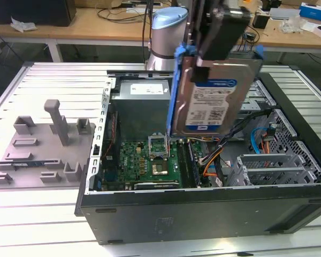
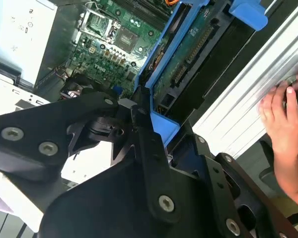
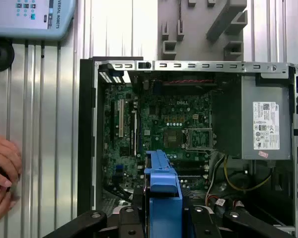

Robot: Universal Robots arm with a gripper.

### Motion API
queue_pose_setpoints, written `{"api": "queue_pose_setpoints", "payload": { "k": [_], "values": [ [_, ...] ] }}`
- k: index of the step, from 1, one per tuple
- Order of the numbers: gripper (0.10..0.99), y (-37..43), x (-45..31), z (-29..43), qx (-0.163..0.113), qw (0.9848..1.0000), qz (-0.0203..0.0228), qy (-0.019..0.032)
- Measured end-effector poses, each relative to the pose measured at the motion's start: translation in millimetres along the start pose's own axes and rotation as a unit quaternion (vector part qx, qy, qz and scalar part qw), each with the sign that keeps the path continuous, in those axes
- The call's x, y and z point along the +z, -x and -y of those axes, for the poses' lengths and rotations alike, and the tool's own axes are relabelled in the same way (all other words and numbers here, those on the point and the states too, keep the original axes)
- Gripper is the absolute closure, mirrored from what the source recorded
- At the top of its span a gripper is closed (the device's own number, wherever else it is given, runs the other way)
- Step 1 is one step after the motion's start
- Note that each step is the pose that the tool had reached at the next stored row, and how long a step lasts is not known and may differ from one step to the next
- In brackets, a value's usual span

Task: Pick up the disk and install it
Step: 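Pick up the disk, then insert the disk into the insertion slot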

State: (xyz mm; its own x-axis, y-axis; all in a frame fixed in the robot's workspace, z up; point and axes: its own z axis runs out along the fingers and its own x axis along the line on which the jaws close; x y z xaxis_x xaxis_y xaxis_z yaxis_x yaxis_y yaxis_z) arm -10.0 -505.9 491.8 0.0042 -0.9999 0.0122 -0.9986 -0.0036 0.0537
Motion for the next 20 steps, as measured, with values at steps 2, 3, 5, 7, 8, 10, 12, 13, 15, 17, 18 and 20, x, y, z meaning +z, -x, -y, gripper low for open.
{"api": "queue_pose_setpoints", "payload": {
  "k": [2, 3, 5, 7, 8, 10, 12, 13, 15, 17, 18, 20],
  "values": [
    [0.722, 0.0, -0.1, 0.3, 0.000, 1.0000, 0.0000, 0.0000],
    [0.722, 0.0, -0.1, 0.7, 0.000, 1.0000, -0.0001, 0.0000],
    [0.722, -0.1, -0.1, 1.5, 0.000, 1.0000, 0.0000, 0.0000],
    [0.722, -0.1, -0.1, 1.7, 0.000, 1.0000, 0.0000, 0.0000],
    [0.722, 0.0, -0.1, 1.7, 0.000, 1.0000, 0.0000, 0.0000],
    [0.722, -0.1, -0.1, 1.8, 0.000, 1.0000, 0.0000, 0.0000],
    [0.722, 0.0, -0.1, 2.2, 0.000, 1.0000, -0.0001, 0.0000],
    [0.722, -0.1, -0.1, 2.2, 0.000, 1.0000, 0.0000, 0.0000],
    [0.722, -0.4, 0.3, 2.2, 0.000, 1.0000, 0.0015, -0.0005],
    [0.722, -1.1, 0.4, 2.2, 0.000, 1.0000, 0.0052, -0.0015],
    [0.722, -1.8, 0.6, 2.3, -0.001, 1.0000, 0.0092, -0.0023],
    [0.722, -2.7, 1.0, 2.2, -0.001, 0.9999, 0.0118, -0.0026]
  ]
}}
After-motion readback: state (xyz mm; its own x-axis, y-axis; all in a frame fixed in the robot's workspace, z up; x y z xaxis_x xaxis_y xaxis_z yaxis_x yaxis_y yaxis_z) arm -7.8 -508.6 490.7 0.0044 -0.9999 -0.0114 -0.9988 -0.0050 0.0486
